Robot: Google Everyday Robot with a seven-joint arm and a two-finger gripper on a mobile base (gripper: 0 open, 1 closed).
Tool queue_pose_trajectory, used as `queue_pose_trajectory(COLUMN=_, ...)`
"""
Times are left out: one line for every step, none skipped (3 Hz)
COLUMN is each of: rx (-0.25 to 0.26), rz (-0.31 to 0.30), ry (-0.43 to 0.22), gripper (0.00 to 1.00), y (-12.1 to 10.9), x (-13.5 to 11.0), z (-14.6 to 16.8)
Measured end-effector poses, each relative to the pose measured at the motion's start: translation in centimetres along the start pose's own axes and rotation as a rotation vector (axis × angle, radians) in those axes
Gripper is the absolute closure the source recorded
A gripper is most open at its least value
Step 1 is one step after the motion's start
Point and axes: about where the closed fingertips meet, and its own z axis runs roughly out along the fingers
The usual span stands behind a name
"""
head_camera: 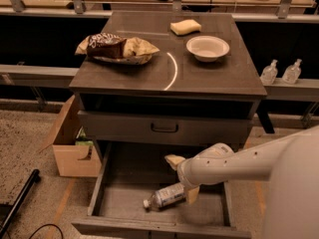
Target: Pick blue plastic bottle from middle drawer and place on counter
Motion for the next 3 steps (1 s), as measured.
queue_pose_trajectory(rx=-0.026, rz=-0.007, ry=0.009, gripper=0.0, y=0.1, x=0.6, z=3.1)
queue_pose_trajectory(rx=-0.067, rz=0.007, ry=0.006, gripper=0.0, y=1.1, x=0.5, z=5.4)
queue_pose_trajectory(rx=-0.11, rz=0.038, ry=0.001, gripper=0.0, y=2.3, x=0.2, z=7.2)
